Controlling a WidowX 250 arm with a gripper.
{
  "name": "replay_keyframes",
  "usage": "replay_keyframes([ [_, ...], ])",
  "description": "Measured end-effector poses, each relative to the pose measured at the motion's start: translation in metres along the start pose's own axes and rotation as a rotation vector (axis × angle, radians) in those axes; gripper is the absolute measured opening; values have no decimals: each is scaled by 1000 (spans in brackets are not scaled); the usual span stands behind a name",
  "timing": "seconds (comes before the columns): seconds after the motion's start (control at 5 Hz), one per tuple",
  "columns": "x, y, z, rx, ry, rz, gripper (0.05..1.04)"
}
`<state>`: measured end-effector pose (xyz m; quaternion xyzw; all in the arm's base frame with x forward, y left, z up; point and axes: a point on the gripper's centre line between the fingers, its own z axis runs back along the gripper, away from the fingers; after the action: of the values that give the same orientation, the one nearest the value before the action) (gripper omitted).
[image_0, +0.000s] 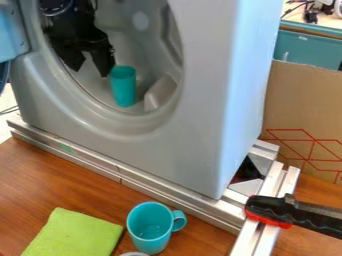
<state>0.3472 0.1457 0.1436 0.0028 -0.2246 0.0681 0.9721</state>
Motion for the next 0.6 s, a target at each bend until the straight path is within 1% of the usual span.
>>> replay_keyframes([
  [0.2,5,-1,-2,21,-19,17,1000],
  [0.4,9,-3,-9,7,-27,28,1000],
  [0.6,12,-2,-9,16,-35,44,1000],
])
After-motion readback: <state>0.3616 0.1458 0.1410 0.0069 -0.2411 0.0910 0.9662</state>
